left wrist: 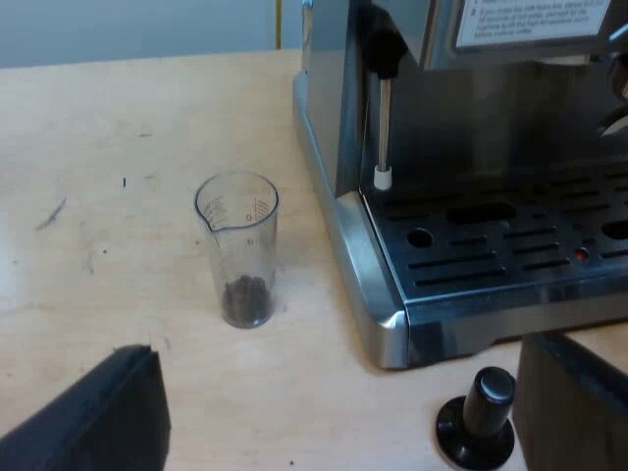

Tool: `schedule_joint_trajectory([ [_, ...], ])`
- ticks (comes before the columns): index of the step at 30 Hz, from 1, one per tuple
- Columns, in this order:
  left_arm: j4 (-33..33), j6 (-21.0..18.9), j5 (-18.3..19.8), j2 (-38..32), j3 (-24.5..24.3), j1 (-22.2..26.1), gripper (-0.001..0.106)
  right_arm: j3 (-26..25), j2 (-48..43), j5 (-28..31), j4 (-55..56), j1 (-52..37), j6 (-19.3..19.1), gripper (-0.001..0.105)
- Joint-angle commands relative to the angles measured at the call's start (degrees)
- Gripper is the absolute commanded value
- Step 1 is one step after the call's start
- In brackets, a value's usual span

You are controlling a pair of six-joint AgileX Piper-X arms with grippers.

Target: Pour the beans into the coffee machine

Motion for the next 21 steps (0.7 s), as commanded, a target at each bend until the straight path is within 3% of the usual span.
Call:
schedule_joint_trajectory([
  [1, -1.9, -0.2, -0.2, 1.4, -0.4, -0.2, 0.074, -0.7, 1.0, 4.0, -3.6, 2.7, 1.0, 0.062],
  [10, -6.9, 1.1, -0.3, 8.4, 1.9, -0.2, 0.074, -0.7, 4.6, 8.8, -10.1, 10.2, 2.1, 0.062],
  [21, -24.2, 1.1, -0.3, 9.9, 12.5, -0.2, 0.074, -0.7, 6.4, 11.2, -12.7, 13.7, 2.1, 0.062],
])
